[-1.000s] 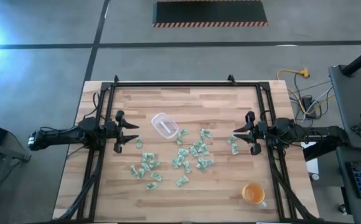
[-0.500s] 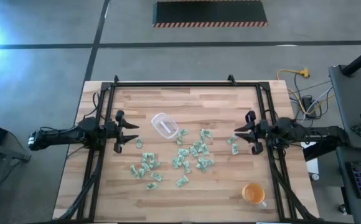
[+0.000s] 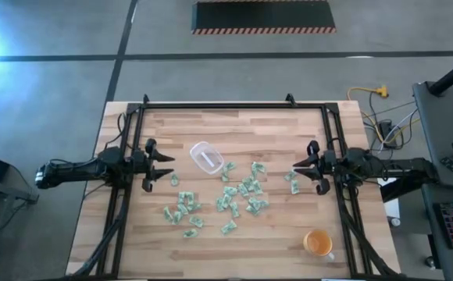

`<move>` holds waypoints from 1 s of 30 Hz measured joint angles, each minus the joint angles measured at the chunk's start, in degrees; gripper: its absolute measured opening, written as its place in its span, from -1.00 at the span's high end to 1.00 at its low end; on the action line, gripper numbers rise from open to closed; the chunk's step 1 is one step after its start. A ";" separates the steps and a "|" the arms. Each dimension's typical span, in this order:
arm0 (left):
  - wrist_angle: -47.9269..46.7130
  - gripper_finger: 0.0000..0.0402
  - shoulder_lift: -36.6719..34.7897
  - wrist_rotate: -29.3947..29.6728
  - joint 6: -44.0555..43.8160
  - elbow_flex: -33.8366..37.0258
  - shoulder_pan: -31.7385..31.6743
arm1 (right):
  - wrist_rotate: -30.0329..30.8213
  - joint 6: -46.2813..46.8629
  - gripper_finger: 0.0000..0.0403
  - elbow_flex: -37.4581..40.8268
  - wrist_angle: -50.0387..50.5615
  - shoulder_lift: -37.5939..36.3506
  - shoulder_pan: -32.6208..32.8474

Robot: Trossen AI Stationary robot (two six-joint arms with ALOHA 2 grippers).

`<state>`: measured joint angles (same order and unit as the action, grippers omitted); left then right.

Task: Pick and place Stevia / Truvia into bins
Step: Put the stevia packet into the transparent bin

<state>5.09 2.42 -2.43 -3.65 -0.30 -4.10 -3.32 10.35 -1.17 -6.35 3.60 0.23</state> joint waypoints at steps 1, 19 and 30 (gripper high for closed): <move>3.25 0.16 0.18 0.46 1.24 0.00 0.00 | 0.26 0.03 0.66 0.00 0.00 0.00 0.01; 6.37 0.16 6.03 1.45 14.79 0.00 0.00 | 3.60 -4.69 0.66 0.63 -12.47 9.85 0.02; 16.60 0.16 10.90 1.41 16.16 0.00 0.00 | 0.22 -17.65 0.66 -0.76 -41.81 31.81 0.02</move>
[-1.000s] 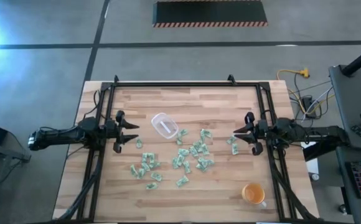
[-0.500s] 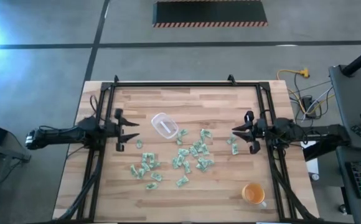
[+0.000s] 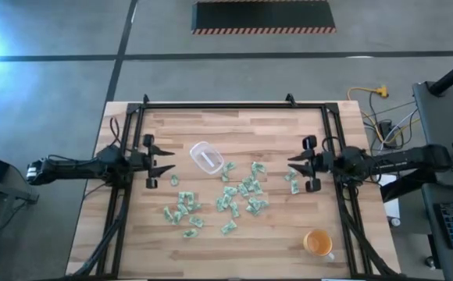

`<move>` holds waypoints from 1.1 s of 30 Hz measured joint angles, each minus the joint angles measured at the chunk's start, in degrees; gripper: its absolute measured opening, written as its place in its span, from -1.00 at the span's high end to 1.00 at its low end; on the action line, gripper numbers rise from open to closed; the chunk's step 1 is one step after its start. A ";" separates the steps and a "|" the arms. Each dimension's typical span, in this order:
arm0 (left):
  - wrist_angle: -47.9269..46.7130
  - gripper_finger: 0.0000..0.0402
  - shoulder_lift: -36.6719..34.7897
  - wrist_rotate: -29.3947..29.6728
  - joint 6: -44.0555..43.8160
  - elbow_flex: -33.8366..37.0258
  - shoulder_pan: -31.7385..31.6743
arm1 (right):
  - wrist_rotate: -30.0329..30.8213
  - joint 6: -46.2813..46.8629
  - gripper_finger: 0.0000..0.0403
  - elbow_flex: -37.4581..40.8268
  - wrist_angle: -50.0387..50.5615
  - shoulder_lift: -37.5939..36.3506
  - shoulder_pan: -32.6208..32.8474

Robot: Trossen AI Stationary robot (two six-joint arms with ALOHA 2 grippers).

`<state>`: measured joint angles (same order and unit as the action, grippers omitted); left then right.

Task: Pick and place Stevia / Truvia into bins
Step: Put the stevia packet into the transparent bin

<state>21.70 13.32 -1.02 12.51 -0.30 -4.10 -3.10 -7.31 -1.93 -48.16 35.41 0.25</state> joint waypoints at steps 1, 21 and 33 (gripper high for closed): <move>1.17 0.16 0.31 -0.02 -0.07 0.00 0.00 | -1.44 -1.24 0.66 -1.14 -0.20 1.50 0.00; 12.00 0.16 2.67 -8.47 -11.77 -0.72 0.01 | -8.64 9.72 0.66 -29.12 40.58 30.97 0.00; 12.87 0.16 7.80 -8.58 0.09 -4.81 0.00 | 5.64 15.77 0.66 -49.25 76.71 41.72 -0.04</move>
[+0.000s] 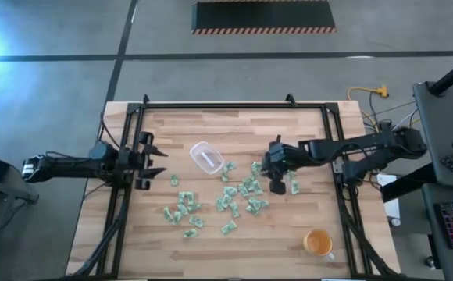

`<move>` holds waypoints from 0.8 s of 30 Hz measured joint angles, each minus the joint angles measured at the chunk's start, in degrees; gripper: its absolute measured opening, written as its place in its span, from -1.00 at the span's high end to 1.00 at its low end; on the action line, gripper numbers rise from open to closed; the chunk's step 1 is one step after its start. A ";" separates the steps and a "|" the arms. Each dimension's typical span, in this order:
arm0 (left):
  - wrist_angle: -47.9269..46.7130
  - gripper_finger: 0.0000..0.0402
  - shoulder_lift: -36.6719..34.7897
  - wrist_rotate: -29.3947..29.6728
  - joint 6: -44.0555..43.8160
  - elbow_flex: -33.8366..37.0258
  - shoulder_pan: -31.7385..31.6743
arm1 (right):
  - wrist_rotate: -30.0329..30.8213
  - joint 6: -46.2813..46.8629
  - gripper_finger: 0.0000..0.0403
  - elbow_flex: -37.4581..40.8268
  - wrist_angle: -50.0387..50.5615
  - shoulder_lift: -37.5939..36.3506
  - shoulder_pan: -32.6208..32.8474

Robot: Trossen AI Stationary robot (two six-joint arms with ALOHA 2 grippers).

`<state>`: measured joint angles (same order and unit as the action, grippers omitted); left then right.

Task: Pick and place Stevia / Truvia into bins
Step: Put the stevia packet into the transparent bin

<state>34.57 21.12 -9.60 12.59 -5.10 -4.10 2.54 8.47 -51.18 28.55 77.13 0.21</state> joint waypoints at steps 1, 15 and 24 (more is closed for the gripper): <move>-0.10 0.16 0.81 1.96 1.62 0.00 -0.02 | 2.61 1.00 0.66 -1.61 3.24 0.48 -0.01; -5.12 0.16 7.18 4.08 2.81 0.01 -0.02 | 13.50 -2.23 0.66 -0.16 -0.76 8.85 -0.14; -5.14 0.16 8.14 4.06 2.85 -0.24 -0.02 | 13.51 -2.86 0.66 3.72 -6.83 14.01 -2.23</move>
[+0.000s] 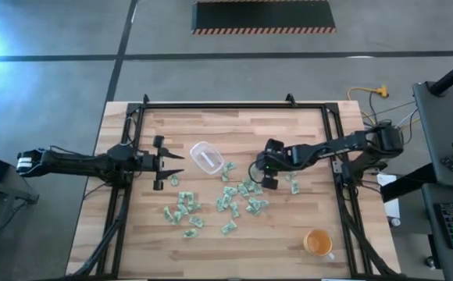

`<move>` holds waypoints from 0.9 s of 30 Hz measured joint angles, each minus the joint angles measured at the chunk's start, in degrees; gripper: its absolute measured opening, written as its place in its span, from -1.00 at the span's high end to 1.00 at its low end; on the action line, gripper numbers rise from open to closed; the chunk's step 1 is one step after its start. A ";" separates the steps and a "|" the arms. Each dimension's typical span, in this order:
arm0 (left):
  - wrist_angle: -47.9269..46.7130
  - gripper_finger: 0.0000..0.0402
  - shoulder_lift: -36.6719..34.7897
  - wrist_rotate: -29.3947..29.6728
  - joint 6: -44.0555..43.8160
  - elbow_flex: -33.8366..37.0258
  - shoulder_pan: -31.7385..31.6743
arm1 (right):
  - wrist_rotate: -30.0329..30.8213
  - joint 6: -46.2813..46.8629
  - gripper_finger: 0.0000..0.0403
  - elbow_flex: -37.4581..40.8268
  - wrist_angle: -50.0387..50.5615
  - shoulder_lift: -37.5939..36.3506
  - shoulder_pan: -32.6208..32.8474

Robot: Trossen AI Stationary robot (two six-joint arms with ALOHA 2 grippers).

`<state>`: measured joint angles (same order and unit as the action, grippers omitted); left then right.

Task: Pick and place Stevia / Truvia into bins
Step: Put the stevia packet into the transparent bin

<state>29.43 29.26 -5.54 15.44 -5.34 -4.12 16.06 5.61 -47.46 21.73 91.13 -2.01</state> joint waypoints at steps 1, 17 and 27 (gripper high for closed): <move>0.01 0.16 0.03 0.00 0.00 0.02 0.00 | 0.01 -0.01 0.66 0.22 -0.46 0.00 -0.27; 0.05 0.16 2.95 0.01 0.09 0.02 0.00 | -6.04 0.08 0.30 1.26 -6.54 3.49 -2.10; 0.07 0.16 3.21 0.00 0.09 0.02 0.00 | -6.00 1.18 0.29 1.43 -6.89 4.37 -4.95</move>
<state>29.50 32.47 -5.54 15.53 -5.32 -4.12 10.06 6.78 -46.03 14.84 95.50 -6.96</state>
